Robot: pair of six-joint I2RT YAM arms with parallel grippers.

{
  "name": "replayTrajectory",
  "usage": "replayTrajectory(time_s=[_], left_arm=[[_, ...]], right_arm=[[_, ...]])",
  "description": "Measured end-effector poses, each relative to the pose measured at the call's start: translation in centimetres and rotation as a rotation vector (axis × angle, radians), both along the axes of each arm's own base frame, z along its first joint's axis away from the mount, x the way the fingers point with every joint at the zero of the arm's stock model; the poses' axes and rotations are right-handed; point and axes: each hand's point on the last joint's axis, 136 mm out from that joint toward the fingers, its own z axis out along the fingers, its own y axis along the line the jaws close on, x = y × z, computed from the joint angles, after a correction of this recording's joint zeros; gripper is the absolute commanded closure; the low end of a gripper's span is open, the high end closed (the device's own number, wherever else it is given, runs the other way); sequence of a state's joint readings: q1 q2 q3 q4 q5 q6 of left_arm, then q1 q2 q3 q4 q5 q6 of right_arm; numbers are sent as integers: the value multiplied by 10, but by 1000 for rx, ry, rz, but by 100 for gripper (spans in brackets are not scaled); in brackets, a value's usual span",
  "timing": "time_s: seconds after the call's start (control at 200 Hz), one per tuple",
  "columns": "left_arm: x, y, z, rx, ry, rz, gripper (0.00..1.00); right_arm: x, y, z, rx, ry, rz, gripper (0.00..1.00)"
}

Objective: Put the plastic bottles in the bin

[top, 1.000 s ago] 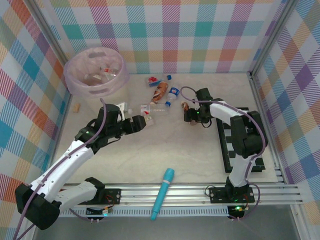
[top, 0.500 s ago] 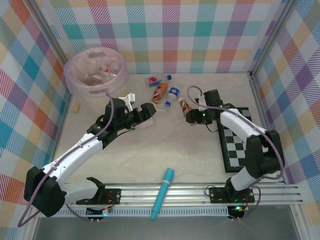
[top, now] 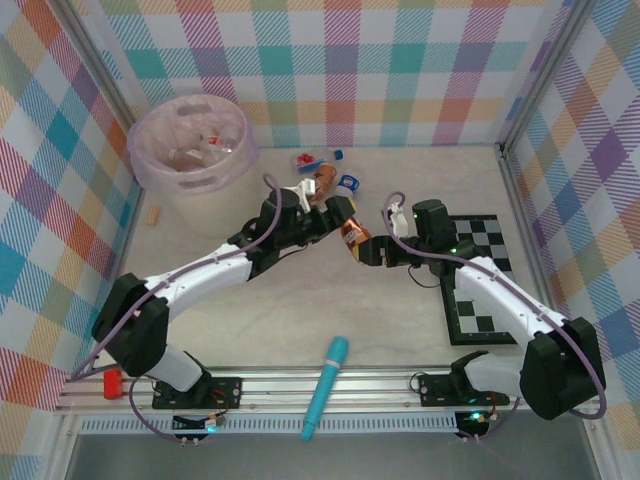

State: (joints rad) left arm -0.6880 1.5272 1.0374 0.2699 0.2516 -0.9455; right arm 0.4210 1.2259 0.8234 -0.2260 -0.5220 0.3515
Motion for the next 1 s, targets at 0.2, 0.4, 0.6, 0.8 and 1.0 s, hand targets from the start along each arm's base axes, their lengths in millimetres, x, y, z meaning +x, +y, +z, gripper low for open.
replayTrajectory(time_s=[0.2, 0.4, 0.6, 0.8, 1.0], left_arm=[[8, -7, -11, -15, 26, 15, 37], [11, -7, -8, -21, 17, 32, 61], [14, -8, -1, -14, 3, 34, 68], [24, -4, 21, 4, -41, 30, 71], [61, 38, 84, 63, -165, 93, 72]], right_arm=[[-2, 5, 11, 28, -31, 13, 41], [-1, 7, 17, 44, -53, 19, 40], [0, 9, 20, 57, -63, 24, 19], [-4, 8, 30, 44, -50, 37, 0], [-8, -3, 82, 38, -174, 10, 1]])
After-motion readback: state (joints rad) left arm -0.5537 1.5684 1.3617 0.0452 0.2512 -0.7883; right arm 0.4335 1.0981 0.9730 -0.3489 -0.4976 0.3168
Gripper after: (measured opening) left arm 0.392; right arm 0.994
